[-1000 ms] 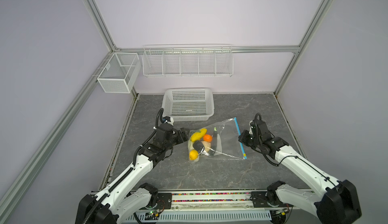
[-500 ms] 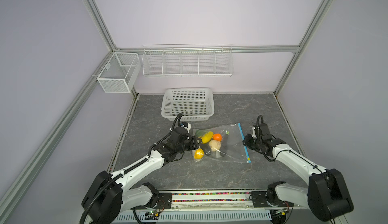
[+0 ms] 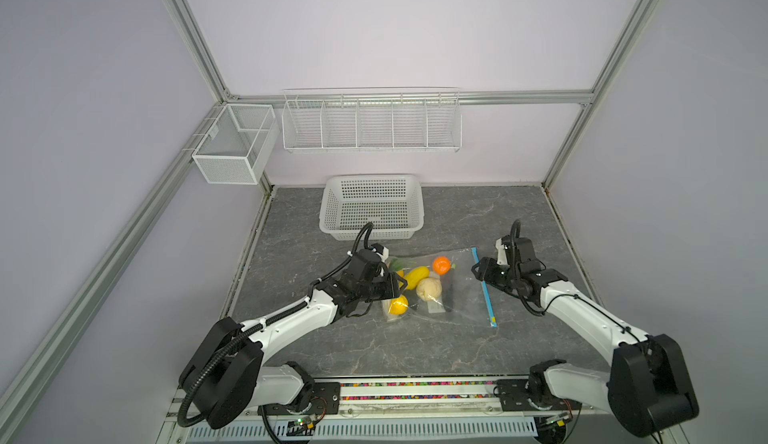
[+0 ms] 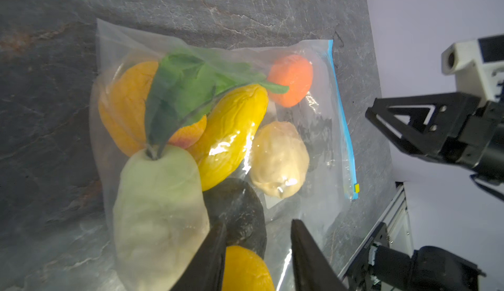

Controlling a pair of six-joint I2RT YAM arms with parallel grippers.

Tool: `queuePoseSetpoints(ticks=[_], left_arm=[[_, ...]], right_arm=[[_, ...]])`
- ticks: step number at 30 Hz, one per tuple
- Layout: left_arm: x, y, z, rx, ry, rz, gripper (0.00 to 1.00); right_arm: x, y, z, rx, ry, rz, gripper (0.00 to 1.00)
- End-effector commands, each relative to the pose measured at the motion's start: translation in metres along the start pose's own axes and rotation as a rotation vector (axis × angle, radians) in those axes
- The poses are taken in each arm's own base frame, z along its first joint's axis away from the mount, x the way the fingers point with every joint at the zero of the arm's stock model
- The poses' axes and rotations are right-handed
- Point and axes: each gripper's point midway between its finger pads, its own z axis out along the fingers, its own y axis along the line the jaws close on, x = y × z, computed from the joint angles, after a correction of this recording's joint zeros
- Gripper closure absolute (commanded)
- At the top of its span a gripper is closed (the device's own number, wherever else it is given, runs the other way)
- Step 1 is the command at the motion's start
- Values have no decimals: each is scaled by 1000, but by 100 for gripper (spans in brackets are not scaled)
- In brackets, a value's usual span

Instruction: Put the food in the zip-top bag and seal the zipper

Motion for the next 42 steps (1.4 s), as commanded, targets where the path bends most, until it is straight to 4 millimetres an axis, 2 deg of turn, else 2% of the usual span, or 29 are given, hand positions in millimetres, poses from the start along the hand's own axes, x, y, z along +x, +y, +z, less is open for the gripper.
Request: queuePoseSetpoints(ticks=[1,4,7,11,13,16,20,28,32,34,39,42], left_arm=[[11,-9,-16,-12,87,31,41],[9,-17,-43,-44,97,71,32],[10,-26,-52,-3,95,66,31],[14,-40,-38,74,147,58,40],[22,-39,-30,68,197,45,42],[27,-34,-27,49,221,39,40],[27,-40,-27,76,209,41,38],[38,-38,-10,101,245,22,37],[43,-36,-2,110,264,11,37],[47,-36,-2,112,282,13,37],[46,-26,-18,49,248,45,34],[47,-20,-16,35,235,36,32]], right_arm=[[-10,18,-11,-60,-10,-41,37],[-14,28,-16,-90,-12,-61,34],[-17,33,-17,-108,-21,-71,32],[-15,41,-15,-129,-12,-83,32],[-15,43,-16,-136,-12,-86,31],[-14,46,-17,-141,-12,-98,28],[-14,48,-17,-142,-11,-108,26],[-12,49,-21,-139,-17,-121,24],[-9,56,-22,-149,-12,-140,23],[-8,59,-22,-150,-12,-151,23],[-8,70,-18,-164,-7,-172,22],[-9,78,-15,-177,-7,-188,21]])
